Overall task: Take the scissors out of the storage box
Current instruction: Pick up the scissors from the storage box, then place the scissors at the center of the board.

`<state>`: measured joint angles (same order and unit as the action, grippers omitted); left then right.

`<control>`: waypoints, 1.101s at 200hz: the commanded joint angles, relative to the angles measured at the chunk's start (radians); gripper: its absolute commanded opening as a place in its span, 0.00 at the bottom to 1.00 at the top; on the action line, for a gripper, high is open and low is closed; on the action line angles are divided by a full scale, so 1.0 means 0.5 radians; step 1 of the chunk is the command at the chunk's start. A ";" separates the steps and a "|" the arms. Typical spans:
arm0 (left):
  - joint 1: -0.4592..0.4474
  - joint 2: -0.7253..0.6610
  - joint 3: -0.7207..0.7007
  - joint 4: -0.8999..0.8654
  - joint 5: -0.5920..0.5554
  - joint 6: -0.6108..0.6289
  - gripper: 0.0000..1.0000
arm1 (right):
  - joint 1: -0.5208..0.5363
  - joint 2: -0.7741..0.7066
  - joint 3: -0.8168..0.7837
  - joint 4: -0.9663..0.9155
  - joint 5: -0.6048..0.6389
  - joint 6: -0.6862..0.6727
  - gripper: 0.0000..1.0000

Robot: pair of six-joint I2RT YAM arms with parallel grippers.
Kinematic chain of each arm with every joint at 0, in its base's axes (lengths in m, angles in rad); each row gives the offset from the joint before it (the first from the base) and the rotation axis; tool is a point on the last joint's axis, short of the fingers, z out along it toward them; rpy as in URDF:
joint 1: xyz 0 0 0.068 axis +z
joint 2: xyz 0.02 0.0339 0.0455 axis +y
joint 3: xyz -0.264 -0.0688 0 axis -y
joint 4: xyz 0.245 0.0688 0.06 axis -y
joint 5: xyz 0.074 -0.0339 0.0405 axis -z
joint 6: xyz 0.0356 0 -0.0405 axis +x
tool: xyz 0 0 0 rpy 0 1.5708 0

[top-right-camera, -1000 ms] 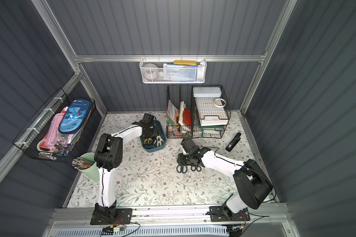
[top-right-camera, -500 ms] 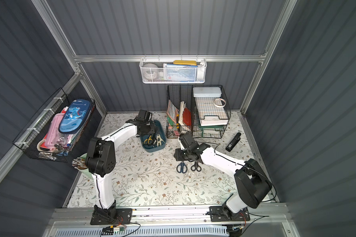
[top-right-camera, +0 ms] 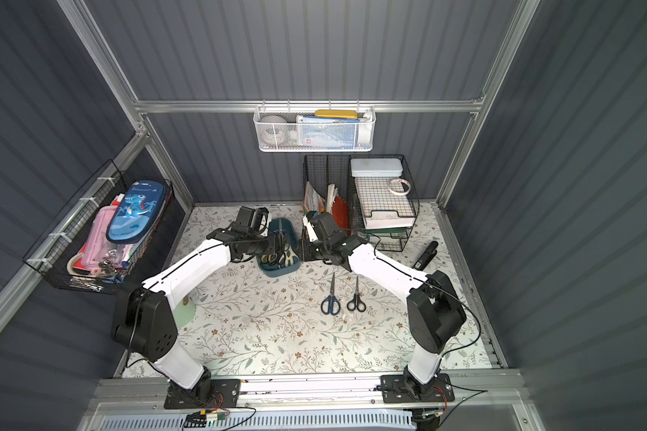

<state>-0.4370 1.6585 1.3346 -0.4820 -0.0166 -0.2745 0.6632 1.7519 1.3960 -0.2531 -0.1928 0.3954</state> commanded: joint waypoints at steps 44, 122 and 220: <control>-0.086 -0.112 -0.068 -0.070 0.115 0.058 0.00 | 0.045 0.170 0.144 0.113 -0.189 0.011 0.44; -0.120 -0.153 -0.111 -0.003 0.154 0.031 0.00 | 0.051 0.213 0.101 0.185 -0.236 0.131 0.14; -0.065 -0.308 -0.123 -0.107 -0.035 -0.038 0.46 | 0.071 -0.155 -0.537 0.231 -0.047 0.416 0.04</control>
<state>-0.4896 1.5162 1.2793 -0.4961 -0.0151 -0.2920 0.6849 1.7706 1.2461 -0.1623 -0.2790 0.5426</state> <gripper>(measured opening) 0.458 0.106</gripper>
